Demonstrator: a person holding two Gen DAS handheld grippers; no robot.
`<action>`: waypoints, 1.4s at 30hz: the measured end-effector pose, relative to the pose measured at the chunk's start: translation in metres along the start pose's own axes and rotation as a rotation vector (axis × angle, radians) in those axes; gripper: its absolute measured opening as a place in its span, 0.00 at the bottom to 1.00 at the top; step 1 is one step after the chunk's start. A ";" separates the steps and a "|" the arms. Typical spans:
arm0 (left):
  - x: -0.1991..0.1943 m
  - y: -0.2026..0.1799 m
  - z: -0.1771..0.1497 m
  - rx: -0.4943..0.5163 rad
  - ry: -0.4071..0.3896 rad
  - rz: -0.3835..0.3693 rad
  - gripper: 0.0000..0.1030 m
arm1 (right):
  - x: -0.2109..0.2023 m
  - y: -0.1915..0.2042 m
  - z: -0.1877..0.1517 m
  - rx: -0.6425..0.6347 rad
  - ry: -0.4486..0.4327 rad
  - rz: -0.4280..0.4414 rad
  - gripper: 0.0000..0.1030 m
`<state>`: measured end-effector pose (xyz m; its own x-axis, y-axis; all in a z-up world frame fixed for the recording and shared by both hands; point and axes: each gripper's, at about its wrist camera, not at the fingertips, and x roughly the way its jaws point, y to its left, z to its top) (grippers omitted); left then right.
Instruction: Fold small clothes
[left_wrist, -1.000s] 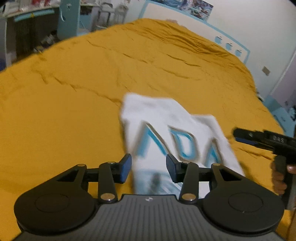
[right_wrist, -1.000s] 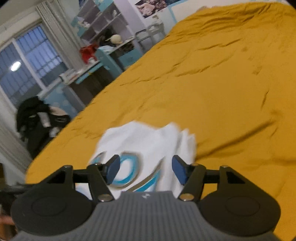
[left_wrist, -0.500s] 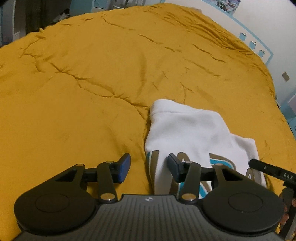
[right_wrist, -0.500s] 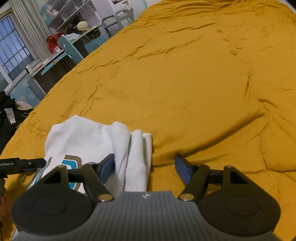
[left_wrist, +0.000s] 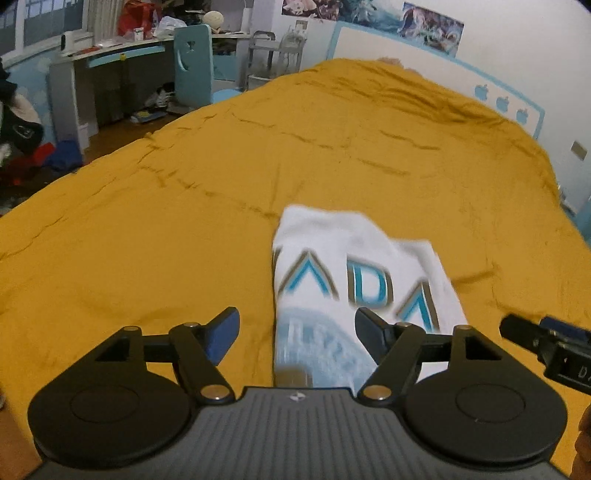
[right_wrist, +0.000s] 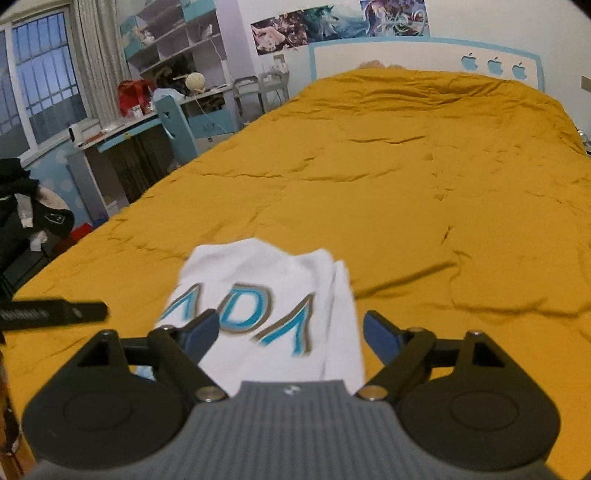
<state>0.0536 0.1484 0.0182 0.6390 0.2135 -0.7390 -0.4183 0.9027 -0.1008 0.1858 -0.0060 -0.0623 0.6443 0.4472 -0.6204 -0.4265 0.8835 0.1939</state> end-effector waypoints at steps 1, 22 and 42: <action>-0.008 -0.004 -0.007 0.020 0.001 0.024 0.81 | -0.009 0.004 -0.007 -0.008 -0.001 -0.016 0.79; -0.058 -0.029 -0.082 0.086 0.069 0.064 0.81 | -0.076 0.038 -0.091 -0.028 0.105 -0.090 0.79; -0.058 -0.025 -0.089 0.067 0.096 0.058 0.81 | -0.079 0.037 -0.087 -0.021 0.115 -0.079 0.79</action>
<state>-0.0302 0.0801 0.0047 0.5487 0.2323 -0.8031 -0.4065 0.9135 -0.0135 0.0640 -0.0212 -0.0727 0.5998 0.3563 -0.7164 -0.3910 0.9117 0.1261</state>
